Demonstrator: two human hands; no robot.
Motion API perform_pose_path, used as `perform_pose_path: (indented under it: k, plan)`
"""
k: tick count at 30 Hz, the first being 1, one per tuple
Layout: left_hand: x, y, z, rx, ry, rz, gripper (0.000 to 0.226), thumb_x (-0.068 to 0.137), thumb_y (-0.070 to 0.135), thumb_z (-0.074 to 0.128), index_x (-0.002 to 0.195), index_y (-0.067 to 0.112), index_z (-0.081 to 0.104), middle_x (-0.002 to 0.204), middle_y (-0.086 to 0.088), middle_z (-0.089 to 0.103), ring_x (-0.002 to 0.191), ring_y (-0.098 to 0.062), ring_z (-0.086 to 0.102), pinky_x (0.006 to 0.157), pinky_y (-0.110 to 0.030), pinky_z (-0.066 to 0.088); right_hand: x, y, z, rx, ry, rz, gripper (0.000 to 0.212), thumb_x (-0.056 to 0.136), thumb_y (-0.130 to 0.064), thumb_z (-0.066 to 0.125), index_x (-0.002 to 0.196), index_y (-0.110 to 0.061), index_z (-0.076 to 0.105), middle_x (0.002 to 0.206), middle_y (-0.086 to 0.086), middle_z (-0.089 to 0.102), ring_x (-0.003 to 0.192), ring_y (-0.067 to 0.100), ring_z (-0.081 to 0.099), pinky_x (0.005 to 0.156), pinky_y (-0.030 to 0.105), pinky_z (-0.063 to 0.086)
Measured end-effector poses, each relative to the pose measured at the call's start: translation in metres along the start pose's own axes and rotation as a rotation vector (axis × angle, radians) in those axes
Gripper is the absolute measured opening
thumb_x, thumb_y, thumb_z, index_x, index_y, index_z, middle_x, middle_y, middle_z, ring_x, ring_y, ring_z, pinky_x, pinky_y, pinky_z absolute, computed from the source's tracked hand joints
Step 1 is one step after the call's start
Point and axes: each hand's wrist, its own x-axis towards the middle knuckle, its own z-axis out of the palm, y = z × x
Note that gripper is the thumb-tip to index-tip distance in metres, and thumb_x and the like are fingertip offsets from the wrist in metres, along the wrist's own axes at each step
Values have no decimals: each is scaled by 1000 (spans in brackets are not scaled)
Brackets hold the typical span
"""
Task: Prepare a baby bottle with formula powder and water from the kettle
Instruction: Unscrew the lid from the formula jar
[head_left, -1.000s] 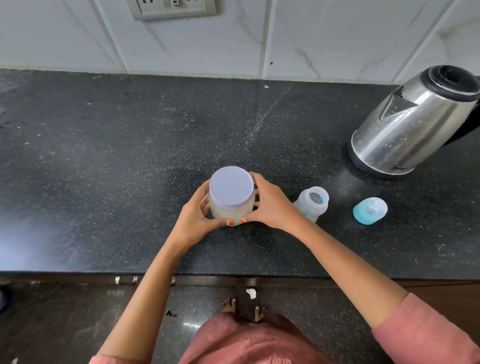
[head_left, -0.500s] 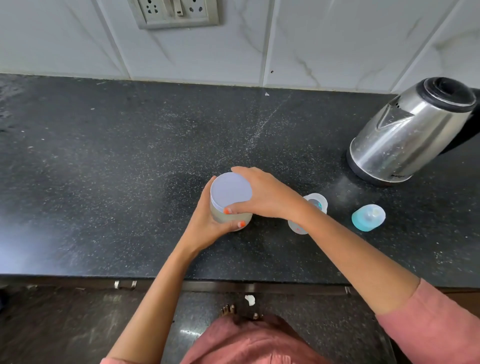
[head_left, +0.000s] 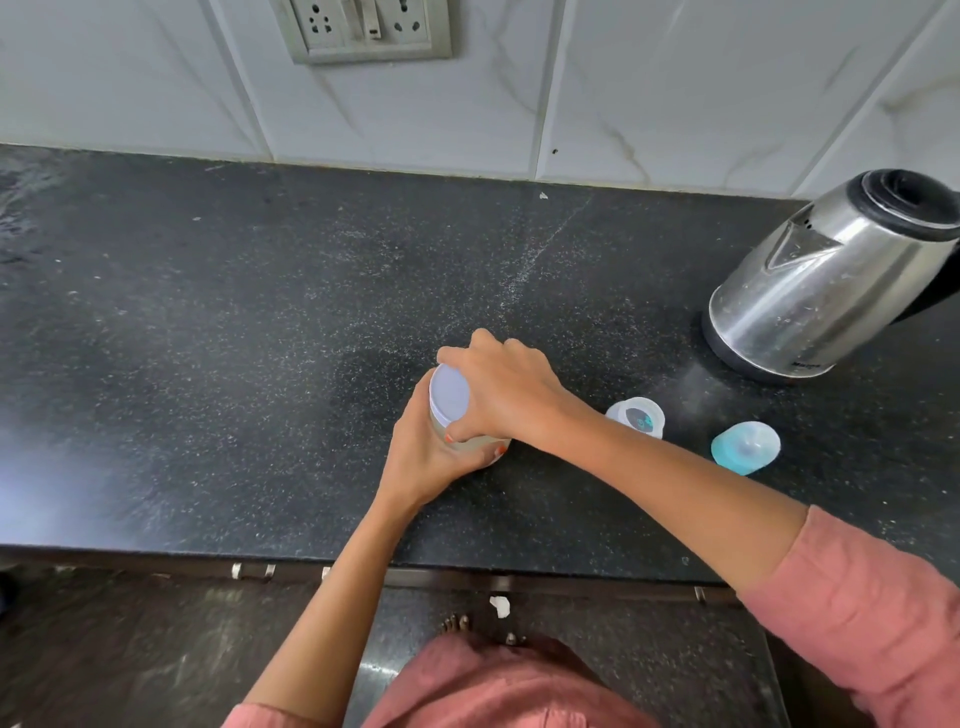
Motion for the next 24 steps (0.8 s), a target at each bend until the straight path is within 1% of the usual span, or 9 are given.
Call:
perform_pose_path:
  k: [3, 7, 11, 14, 16, 18, 21, 22, 24]
  plan:
    - [3, -3, -1, 31, -4, -15, 81, 41, 43, 76, 112, 50, 38, 106, 27, 56, 96, 19, 51, 71, 0, 38, 2, 3, -1, 0, -16, -37, 63, 68, -37, 72, 124, -23, 45, 117, 6, 45, 102, 30, 49, 67, 33, 33]
    - [4, -6, -2, 31, -9, -26, 90, 39, 45, 76, 121, 39, 40, 108, 25, 57, 99, 15, 52, 74, -4, 41, 5, 7, 0, 21, -39, -66, 68, 68, -38, 73, 128, -25, 43, 119, 6, 44, 104, 30, 45, 69, 34, 36]
    - [5, -6, -3, 59, -15, -16, 80, 39, 46, 77, 110, 49, 40, 107, 23, 58, 101, 10, 53, 81, -15, 45, 4, 9, -1, 31, -72, -132, 62, 67, -29, 73, 123, -28, 46, 115, 5, 42, 100, 29, 42, 66, 33, 35]
    - [6, -4, -5, 109, -60, 4, 75, 39, 51, 74, 105, 52, 39, 105, 24, 56, 100, 14, 51, 78, -10, 43, 4, 15, -6, 10, -157, -235, 62, 66, -19, 74, 121, -29, 47, 115, 3, 40, 94, 23, 34, 66, 34, 38]
    - [7, -4, -5, 110, -64, 2, 74, 38, 53, 73, 104, 51, 38, 105, 24, 54, 99, 12, 51, 76, -8, 42, 7, 19, -9, 5, -221, -306, 65, 66, -13, 74, 123, -29, 46, 119, 1, 40, 98, 21, 33, 74, 37, 44]
    - [6, -3, -4, 93, -52, -2, 74, 37, 53, 73, 103, 49, 39, 106, 24, 54, 100, 10, 52, 77, -7, 41, 11, 22, -9, 25, -280, -378, 68, 66, -7, 73, 125, -27, 45, 124, -1, 39, 109, 22, 34, 88, 40, 44]
    - [5, -2, -2, 64, -40, -7, 75, 35, 52, 72, 103, 46, 41, 106, 26, 52, 98, 15, 50, 76, -1, 37, 14, 24, -8, 72, -333, -453, 70, 66, -1, 70, 128, -20, 45, 132, -2, 42, 126, 18, 32, 106, 39, 31]
    - [6, -2, -2, 69, -39, -13, 79, 34, 52, 71, 107, 43, 40, 106, 26, 51, 98, 13, 50, 76, 0, 37, 14, 25, -10, 110, -340, -440, 71, 65, -3, 71, 129, -18, 45, 135, -2, 43, 129, 15, 32, 109, 35, 26]
    - [6, -5, -3, 66, -47, -16, 87, 35, 51, 72, 114, 43, 36, 109, 28, 49, 101, 13, 49, 77, -1, 37, 11, 25, -16, 219, -291, -353, 68, 70, -10, 73, 132, -16, 44, 138, 0, 44, 130, 14, 35, 107, 29, 28]
